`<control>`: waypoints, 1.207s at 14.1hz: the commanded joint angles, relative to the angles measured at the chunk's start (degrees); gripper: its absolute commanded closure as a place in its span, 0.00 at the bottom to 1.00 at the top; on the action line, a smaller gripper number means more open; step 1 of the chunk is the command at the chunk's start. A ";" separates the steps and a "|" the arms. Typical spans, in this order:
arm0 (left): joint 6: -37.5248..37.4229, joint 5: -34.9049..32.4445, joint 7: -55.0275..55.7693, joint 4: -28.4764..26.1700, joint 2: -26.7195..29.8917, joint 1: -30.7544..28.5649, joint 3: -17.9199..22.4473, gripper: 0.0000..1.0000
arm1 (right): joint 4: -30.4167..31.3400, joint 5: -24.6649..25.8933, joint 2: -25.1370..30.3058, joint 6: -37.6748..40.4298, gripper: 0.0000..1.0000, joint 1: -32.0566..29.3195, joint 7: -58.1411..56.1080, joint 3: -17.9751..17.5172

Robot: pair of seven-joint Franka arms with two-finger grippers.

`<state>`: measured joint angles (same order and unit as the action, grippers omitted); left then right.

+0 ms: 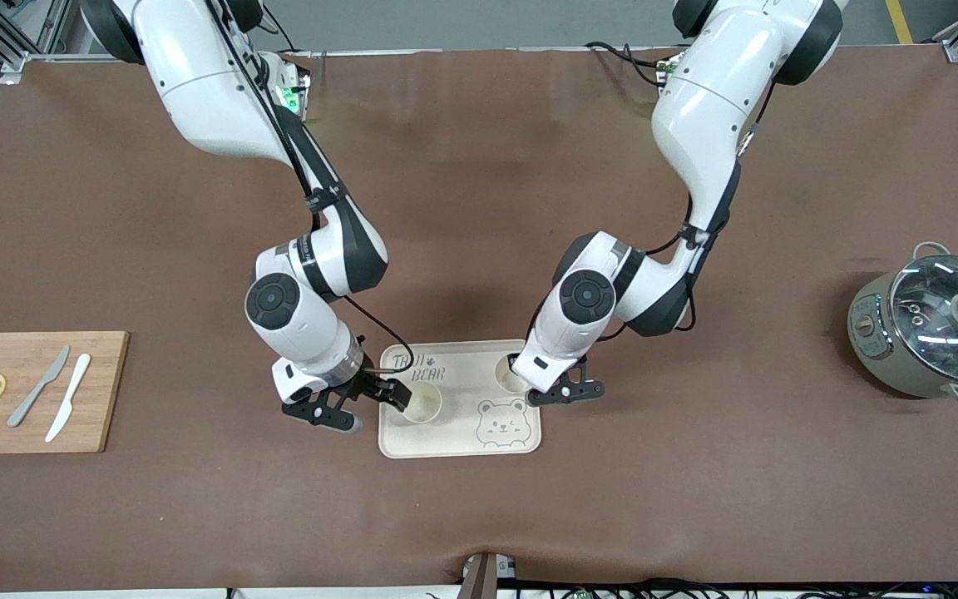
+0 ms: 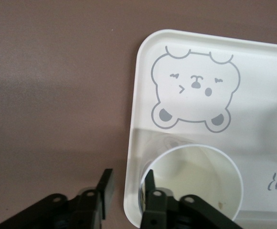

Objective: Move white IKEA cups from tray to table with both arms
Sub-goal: 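Close the right gripper on one cup while the left gripper grasps the other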

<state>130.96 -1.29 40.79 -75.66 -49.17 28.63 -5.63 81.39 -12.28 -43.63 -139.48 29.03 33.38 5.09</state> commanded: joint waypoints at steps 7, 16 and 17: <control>0.35 -1.08 1.84 0.78 0.48 0.46 0.62 1.00 | -2.55 4.45 -3.65 -0.88 0.00 1.99 1.77 0.71; -11.41 -1.08 -10.72 2.45 7.50 -5.94 2.11 1.00 | -3.69 4.98 -6.46 -2.90 0.00 2.69 2.56 0.71; -12.56 -1.26 -12.12 2.45 8.30 -7.17 2.20 1.00 | -3.69 4.98 -6.72 -3.25 0.00 2.96 2.56 0.79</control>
<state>121.35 -1.32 31.01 -72.43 -43.82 23.12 -3.43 79.89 -8.79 -48.67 -142.30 30.95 33.70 5.15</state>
